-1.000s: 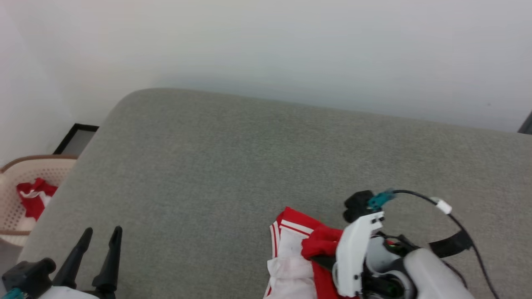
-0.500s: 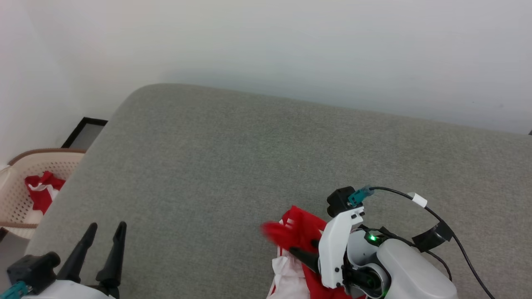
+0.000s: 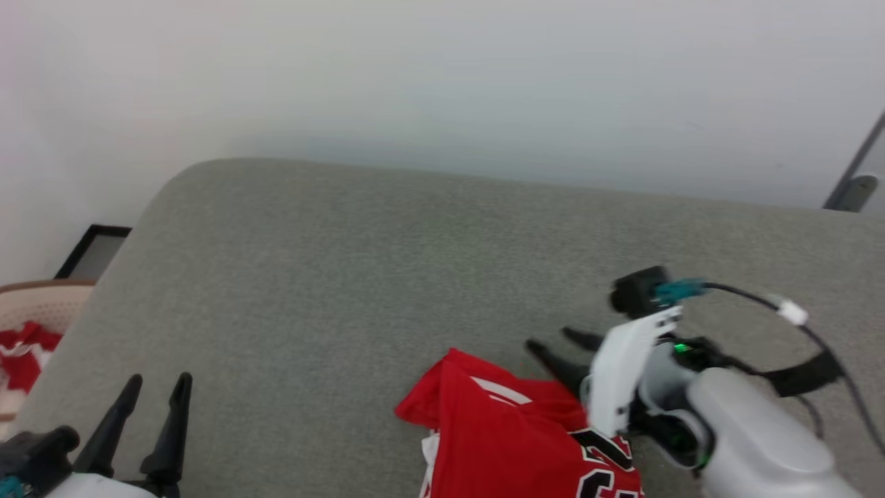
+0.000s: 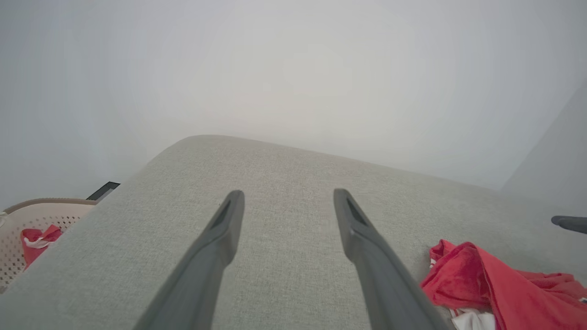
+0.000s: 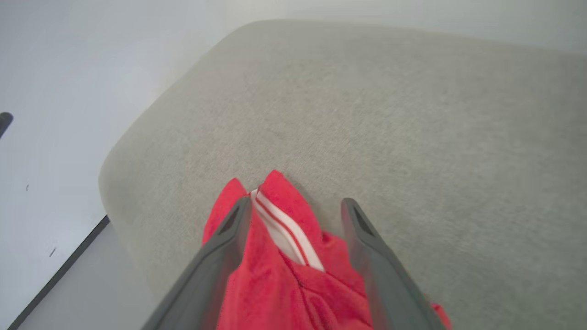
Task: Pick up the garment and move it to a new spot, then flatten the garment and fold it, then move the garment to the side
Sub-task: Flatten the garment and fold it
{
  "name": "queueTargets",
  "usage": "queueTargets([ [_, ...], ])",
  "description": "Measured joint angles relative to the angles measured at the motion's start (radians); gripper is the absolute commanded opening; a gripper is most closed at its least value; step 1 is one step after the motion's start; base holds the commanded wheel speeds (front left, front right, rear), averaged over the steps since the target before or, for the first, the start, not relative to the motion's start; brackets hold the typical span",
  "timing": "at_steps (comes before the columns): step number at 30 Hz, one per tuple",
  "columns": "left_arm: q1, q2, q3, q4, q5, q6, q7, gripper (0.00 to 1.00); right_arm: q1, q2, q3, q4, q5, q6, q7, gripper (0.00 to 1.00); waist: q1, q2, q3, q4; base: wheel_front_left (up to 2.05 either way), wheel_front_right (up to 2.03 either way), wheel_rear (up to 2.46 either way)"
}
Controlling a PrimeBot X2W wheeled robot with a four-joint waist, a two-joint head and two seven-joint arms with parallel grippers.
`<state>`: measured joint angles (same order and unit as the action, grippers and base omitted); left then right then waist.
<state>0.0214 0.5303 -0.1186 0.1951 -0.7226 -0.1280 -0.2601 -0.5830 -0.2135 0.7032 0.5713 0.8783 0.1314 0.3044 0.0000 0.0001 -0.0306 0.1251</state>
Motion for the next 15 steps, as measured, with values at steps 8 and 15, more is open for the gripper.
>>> queueTargets([
  [8,0.04,0.001,0.046,-0.029,0.012,0.0,-0.001,1.0,0.054,-0.159,-0.016,-0.099,-0.034,0.0,-0.179,1.0,0.0,0.0,-0.009,-0.076,0.0,0.0,0.0],
  [15,0.081,-0.022,0.086,-0.058,0.057,0.0,-0.002,1.0,0.103,-0.24,-0.056,-0.146,-0.098,0.0,-0.331,1.0,0.0,0.0,-0.015,-0.154,0.0,0.0,0.0],
])
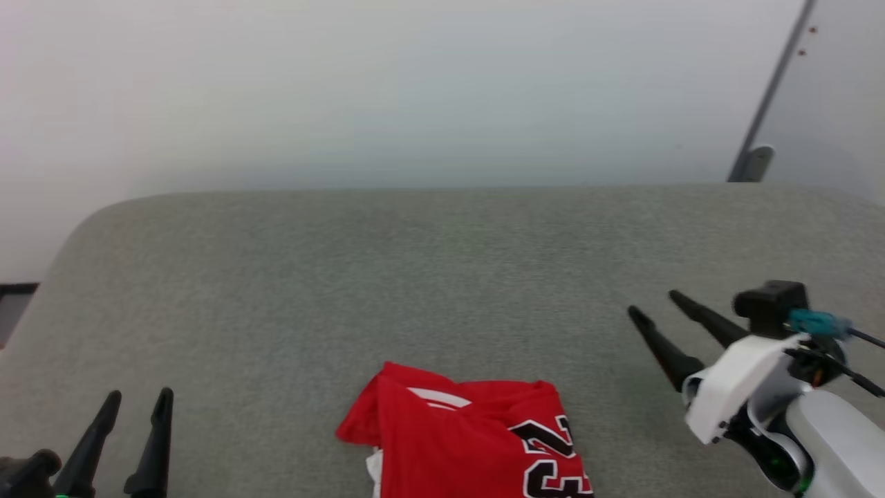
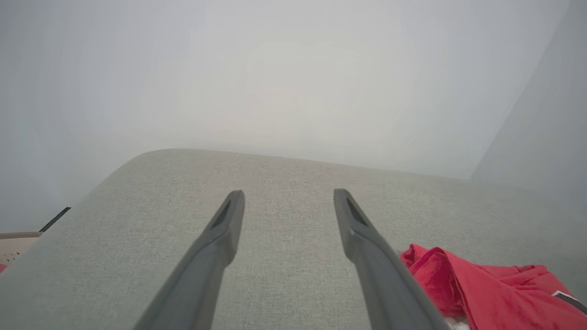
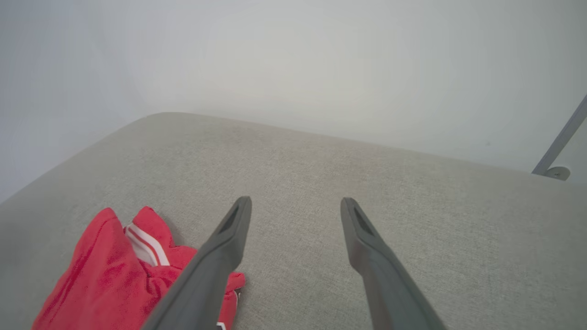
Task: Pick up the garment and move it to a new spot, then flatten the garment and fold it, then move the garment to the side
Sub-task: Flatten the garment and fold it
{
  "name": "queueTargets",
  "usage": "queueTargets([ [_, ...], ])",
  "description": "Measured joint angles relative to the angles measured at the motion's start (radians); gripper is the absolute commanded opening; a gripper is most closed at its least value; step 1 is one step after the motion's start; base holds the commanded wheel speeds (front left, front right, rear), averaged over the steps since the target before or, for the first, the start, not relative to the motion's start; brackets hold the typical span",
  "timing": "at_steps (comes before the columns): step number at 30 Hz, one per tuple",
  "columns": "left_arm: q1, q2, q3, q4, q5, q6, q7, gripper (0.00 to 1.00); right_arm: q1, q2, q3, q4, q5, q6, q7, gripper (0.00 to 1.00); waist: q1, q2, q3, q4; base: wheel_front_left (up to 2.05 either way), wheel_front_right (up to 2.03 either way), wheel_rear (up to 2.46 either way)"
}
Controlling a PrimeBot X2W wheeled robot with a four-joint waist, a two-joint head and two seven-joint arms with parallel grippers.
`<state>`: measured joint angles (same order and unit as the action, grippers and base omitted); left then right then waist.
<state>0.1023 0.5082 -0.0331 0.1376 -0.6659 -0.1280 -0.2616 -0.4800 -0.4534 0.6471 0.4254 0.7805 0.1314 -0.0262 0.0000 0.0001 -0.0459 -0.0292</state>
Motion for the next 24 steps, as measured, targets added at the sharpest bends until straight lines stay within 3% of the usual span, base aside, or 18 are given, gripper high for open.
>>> queueTargets([
  [10,0.036,-0.053,0.04,-0.021,0.053,0.0,0.0,1.0,0.097,-0.034,-0.113,0.02,-0.11,0.0,-0.191,1.0,0.0,0.0,-0.01,-0.075,0.0,0.0,0.0],
  [24,0.061,-0.074,0.081,-0.032,0.068,0.0,0.0,1.0,0.278,0.009,-0.345,-0.022,-0.204,0.0,-0.234,1.0,0.0,0.0,-0.033,-0.059,0.0,0.0,0.0],
])
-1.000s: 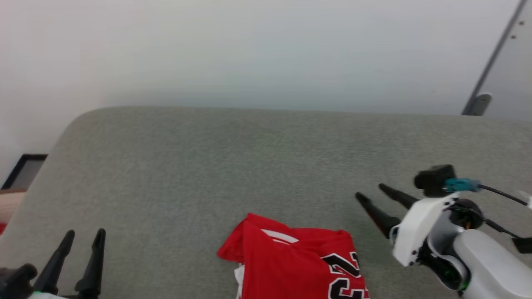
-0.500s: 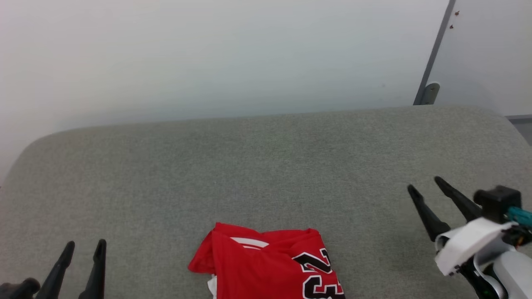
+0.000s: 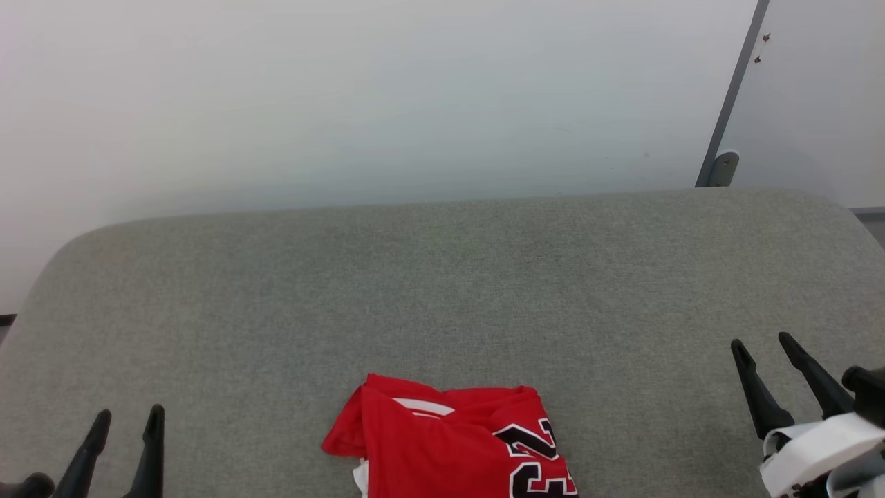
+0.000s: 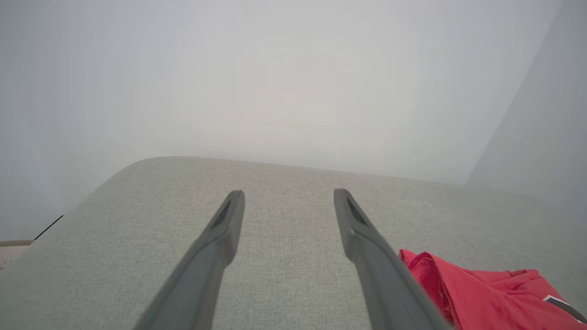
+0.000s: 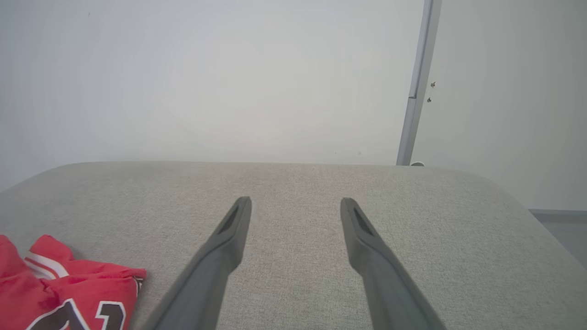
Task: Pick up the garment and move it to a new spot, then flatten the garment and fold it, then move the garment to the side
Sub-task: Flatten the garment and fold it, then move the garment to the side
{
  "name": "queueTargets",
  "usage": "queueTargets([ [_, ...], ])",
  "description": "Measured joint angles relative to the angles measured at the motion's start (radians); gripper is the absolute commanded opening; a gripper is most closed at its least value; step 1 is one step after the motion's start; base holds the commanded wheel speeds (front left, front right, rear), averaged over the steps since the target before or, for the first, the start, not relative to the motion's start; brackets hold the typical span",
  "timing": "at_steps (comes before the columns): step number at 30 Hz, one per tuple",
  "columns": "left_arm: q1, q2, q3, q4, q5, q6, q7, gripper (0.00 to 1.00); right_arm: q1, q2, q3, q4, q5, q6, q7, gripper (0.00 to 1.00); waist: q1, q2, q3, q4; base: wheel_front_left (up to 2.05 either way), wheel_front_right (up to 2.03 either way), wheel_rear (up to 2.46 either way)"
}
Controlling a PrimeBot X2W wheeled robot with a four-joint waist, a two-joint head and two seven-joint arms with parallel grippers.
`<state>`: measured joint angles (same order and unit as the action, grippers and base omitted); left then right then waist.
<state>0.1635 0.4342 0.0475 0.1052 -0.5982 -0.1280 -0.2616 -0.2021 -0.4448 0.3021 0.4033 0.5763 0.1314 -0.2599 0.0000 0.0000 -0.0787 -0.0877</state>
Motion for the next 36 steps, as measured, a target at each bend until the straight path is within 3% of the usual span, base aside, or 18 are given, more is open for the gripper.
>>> queueTargets([
  [7,0.01,-0.004,0.012,-0.003,0.001,0.0,0.0,1.0,0.083,0.044,-0.101,-0.062,-0.061,0.0,-0.001,1.0,0.0,0.0,-0.003,0.008,0.0,0.0,0.0],
  [23,0.019,-0.01,0.013,-0.005,0.001,0.0,0.0,1.0,0.158,0.085,-0.171,-0.115,-0.119,0.0,-0.001,1.0,0.0,0.0,-0.001,0.017,0.0,0.0,0.0],
  [29,0.019,-0.008,0.004,-0.011,0.002,0.0,0.0,1.0,0.17,0.093,-0.145,-0.115,-0.112,0.0,0.01,1.0,0.0,0.0,0.002,0.036,0.0,0.0,0.0],
  [36,0.021,0.007,0.002,-0.007,-0.01,0.0,0.0,1.0,0.157,0.103,0.006,-0.116,-0.061,0.0,0.11,1.0,0.0,0.0,0.012,0.083,0.0,0.0,0.0],
])
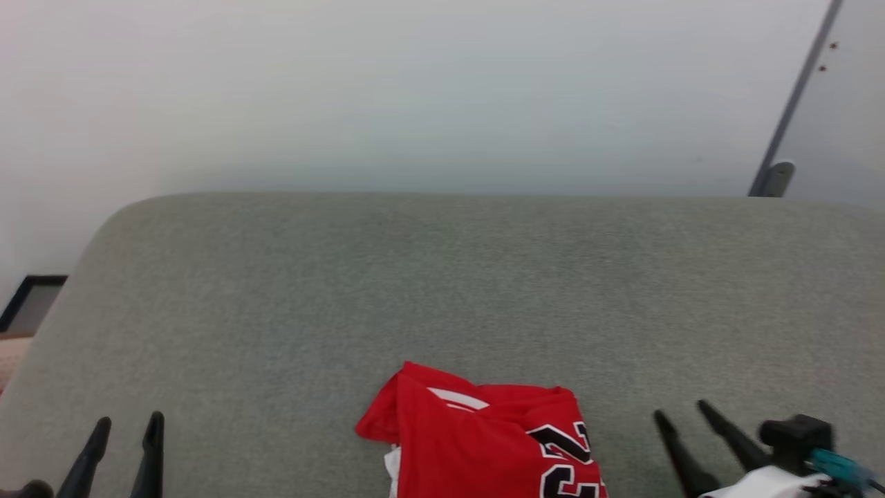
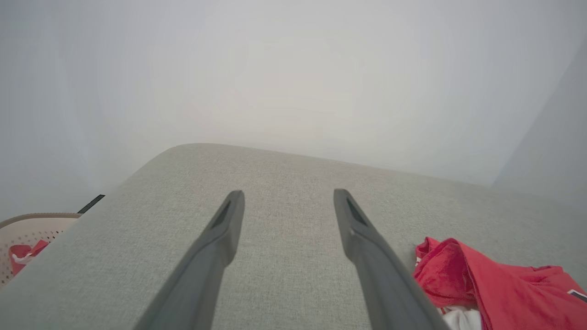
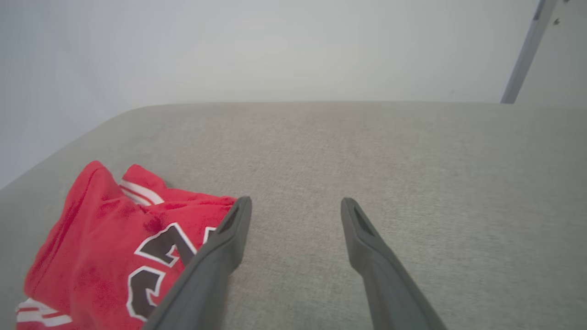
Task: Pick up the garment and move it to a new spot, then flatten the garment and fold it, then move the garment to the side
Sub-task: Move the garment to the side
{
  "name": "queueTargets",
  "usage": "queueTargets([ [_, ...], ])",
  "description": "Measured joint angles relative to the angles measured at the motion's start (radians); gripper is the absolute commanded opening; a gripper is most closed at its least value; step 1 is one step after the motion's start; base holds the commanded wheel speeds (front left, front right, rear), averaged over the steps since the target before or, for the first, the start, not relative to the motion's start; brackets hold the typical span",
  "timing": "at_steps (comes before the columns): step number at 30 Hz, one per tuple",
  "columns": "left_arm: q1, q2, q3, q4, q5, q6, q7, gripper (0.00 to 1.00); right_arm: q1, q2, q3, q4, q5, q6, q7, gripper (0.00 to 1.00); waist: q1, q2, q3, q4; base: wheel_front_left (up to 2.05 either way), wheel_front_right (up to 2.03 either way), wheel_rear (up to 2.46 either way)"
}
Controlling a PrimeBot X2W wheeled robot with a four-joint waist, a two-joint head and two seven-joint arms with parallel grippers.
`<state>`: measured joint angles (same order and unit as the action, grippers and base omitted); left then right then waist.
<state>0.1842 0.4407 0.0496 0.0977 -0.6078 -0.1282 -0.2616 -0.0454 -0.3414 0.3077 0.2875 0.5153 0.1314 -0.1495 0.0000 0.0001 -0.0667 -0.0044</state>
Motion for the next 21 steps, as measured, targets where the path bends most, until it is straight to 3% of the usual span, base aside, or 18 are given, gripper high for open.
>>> queueTargets([
  [8,-0.003,0.01,-0.035,0.01,-0.014,0.0,0.0,1.0,-0.074,-0.011,0.151,0.037,0.095,0.0,0.173,1.0,0.0,0.0,0.014,0.062,0.0,0.0,0.0],
  [21,-0.031,0.017,-0.082,0.034,-0.026,-0.001,0.0,1.0,-0.183,-0.01,0.221,0.188,0.163,0.0,0.482,1.0,0.0001,0.0,0.033,0.147,0.0,0.0,0.0],
])
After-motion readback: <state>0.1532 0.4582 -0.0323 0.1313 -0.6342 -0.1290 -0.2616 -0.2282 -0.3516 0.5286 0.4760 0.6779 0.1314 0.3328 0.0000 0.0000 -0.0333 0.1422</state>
